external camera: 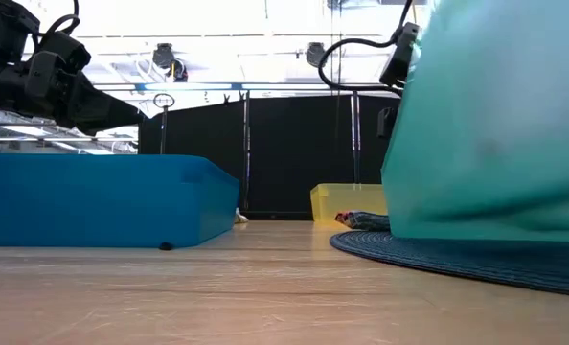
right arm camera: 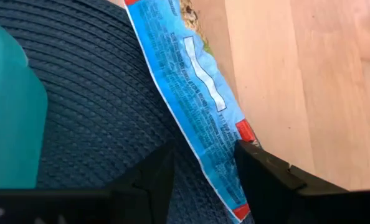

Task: Pick and place Granola Bars by type
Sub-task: Put the red granola bar into the green bin

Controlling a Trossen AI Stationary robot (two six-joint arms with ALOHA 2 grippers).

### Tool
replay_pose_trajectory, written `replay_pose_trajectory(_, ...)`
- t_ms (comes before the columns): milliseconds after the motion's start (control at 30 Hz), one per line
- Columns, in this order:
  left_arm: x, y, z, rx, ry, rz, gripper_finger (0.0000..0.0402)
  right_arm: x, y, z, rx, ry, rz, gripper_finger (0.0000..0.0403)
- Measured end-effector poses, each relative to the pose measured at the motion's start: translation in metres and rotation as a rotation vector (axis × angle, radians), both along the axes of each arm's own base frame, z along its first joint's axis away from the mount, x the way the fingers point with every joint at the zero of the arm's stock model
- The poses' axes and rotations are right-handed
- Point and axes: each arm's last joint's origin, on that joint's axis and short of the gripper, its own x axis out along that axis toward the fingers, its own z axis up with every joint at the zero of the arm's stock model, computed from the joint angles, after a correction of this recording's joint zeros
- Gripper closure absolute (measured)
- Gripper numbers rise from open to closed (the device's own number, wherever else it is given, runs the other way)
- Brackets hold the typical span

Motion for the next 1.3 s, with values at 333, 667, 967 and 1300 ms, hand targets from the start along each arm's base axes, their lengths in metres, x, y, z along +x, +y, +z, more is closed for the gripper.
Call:
replay_pose_trajectory(333, 0.0, 0.0, 0.0, 0.0, 0.0, 0.0, 0.024, 0.0, 0.0, 0.0, -0.004, 0.005, 0.011, 0.0389)
replay_pose_trajectory(667, 0.0, 0.0, 0.0, 0.0, 0.0, 0.0, 0.024, 0.001, 0.001, 0.0, -0.012, 0.0, 0.034, 0.0402)
replay_pose_trajectory(967, 0.0, 0.0, 0.0, 0.0, 0.0, 0.0, 0.024, 0.006, 0.009, 0.003, -0.017, -0.047, 0.078, 0.0403)
replay_pose_trajectory(1300, 0.0, 0.0, 0.0, 0.0, 0.0, 0.0, 0.024, 0.019, 0.021, 0.019, -0.054, -0.106, 0.128, 0.0403)
